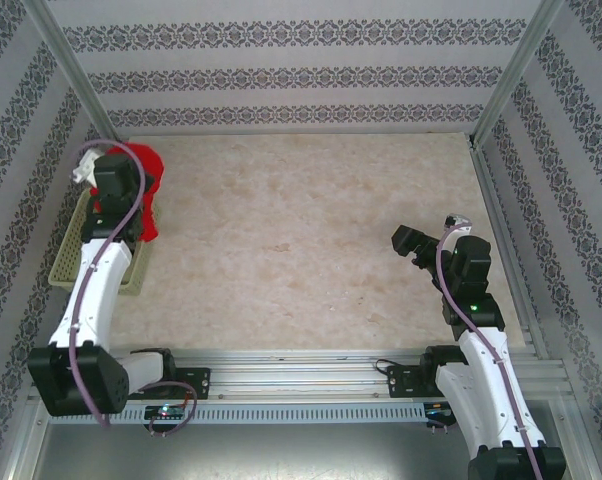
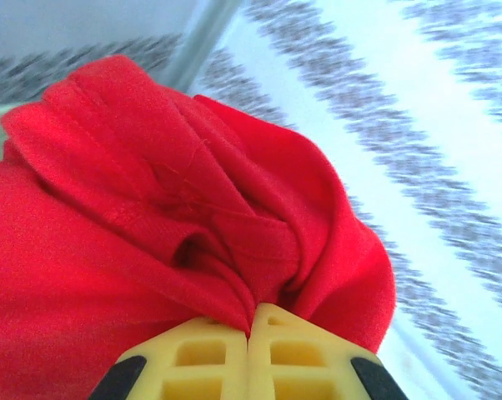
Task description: Fold the inside-out t-shirt
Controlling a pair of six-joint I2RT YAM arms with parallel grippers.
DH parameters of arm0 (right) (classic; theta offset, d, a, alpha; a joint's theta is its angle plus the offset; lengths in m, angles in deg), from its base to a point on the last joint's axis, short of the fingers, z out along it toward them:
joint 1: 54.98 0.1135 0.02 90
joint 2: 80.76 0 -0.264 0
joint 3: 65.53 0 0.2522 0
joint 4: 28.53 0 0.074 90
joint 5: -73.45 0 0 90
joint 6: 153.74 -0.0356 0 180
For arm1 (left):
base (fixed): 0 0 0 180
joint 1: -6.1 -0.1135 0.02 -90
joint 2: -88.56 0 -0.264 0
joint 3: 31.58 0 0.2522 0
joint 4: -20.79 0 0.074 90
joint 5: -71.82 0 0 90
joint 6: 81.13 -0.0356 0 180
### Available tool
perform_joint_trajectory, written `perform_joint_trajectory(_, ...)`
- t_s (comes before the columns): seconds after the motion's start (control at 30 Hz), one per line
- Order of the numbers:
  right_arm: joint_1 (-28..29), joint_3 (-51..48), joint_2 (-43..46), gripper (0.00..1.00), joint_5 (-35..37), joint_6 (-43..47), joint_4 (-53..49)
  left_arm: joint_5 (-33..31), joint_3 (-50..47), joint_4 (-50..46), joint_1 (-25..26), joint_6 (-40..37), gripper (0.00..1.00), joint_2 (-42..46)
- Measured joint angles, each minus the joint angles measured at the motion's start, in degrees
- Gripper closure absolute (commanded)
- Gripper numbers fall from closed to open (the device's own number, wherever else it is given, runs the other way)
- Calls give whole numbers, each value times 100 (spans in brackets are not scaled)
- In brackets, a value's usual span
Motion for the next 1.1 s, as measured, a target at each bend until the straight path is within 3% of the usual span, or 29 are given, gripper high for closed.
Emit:
perform_joint_trajectory(0.27, 50, 0, 114, 2, 0, -103, -136, -264, 1401, 490, 2243, -1381, 100, 11)
perform_joint_trajectory(0.53, 90, 7, 120, 2, 20, -127, -313, 623, 1937, 671, 3748, -1738, 98, -859)
perform_joint_trajectory(0.67, 195, 20, -4, 2, 22, -125, -356, 1270, 1478, 734, 4151, -1539, 67, -1429)
perform_joint_trajectory(0.87, 426, 63, -291, 2, 35, -125, -369, 1810, 125, 616, 4476, -1215, 31, -1878)
perform_joint_trajectory(1.1, 1029, 111, -1113, 2, 326, -131, -352, 1355, -472, 4, 4192, -1132, 20, -1770)
